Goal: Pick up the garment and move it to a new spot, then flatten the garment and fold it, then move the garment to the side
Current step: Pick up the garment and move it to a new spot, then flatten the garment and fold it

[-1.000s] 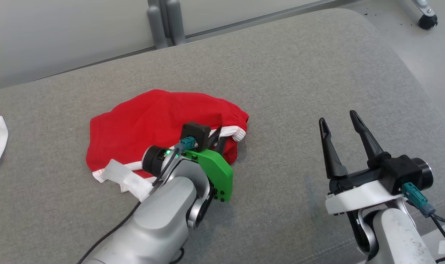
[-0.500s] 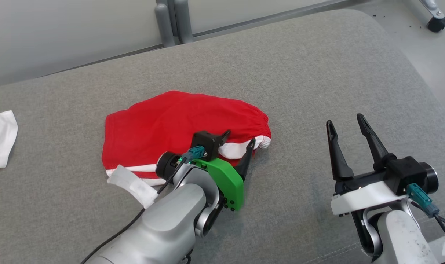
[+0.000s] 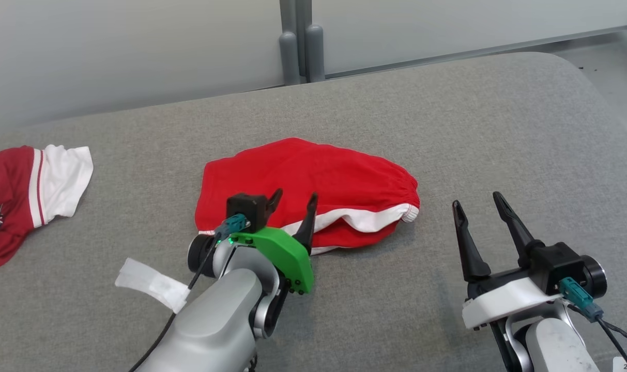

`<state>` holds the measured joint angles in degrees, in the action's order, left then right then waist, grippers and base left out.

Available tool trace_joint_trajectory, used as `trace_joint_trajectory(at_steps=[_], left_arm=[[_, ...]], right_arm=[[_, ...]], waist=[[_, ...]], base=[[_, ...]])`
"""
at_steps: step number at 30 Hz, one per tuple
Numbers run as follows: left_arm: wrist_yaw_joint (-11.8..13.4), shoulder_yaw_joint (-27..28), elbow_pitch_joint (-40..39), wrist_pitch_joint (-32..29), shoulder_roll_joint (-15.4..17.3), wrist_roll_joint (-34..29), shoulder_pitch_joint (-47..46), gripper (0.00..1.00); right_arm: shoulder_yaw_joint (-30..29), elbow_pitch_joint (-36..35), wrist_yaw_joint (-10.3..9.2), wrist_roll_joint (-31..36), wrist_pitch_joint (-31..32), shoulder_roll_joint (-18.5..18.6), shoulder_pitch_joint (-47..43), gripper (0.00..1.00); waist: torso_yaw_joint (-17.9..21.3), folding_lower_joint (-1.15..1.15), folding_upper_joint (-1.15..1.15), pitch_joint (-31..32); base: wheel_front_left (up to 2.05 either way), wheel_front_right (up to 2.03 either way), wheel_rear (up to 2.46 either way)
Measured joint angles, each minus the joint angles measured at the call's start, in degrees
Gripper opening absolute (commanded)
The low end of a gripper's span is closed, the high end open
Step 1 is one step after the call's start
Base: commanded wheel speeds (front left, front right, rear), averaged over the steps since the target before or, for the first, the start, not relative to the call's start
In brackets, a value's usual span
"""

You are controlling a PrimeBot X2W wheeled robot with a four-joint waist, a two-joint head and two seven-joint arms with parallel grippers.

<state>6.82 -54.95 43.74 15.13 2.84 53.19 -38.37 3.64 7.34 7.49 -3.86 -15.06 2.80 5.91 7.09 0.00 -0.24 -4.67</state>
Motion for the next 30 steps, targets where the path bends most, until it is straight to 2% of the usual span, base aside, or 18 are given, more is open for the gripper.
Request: trace_joint_trajectory(at_steps=[11, 18, 27, 28, 30], left_arm=[[-0.3, 10.7, 7.4, 0.0, 1.7, -2.6, 6.0, 1.00], [-1.6, 16.2, 14.0, 0.0, 2.2, -1.9, 5.8, 1.00], [-3.4, 19.4, 18.3, 0.0, 3.1, -2.0, 3.3, 1.00], [-3.9, 19.5, 19.0, 0.0, 3.0, -2.0, 3.2, 0.96], [-4.9, 19.4, 20.5, 0.0, 2.7, -2.0, 2.8, 0.72]], right_arm=[[1.1, 1.6, 0.00, 0.0, 0.0, 0.0, -0.4, 1.00], [1.8, 1.2, 0.00, 0.6, 0.0, 0.0, 0.4, 1.00], [0.8, 0.3, 0.00, 1.2, 0.0, 0.0, 1.5, 1.00], [0.7, 0.3, 0.00, 1.3, 0.0, 0.0, 1.5, 1.00], [0.6, 0.3, 0.00, 1.3, 0.0, 0.0, 1.5, 1.00]], waist=[[-3.2, 0.00, 0.00, 2.0], [-1.9, 0.00, 0.00, 0.3], [0.5, 0.00, 0.00, -2.5], [0.8, 0.00, 0.00, -2.8], [1.2, 0.00, 0.00, -3.3]], base=[[0.00, 0.00, 0.00], [0.00, 0.00, 0.00], [0.00, 0.00, 0.00], [0.00, 0.00, 0.00], [0.00, 0.00, 0.00]])
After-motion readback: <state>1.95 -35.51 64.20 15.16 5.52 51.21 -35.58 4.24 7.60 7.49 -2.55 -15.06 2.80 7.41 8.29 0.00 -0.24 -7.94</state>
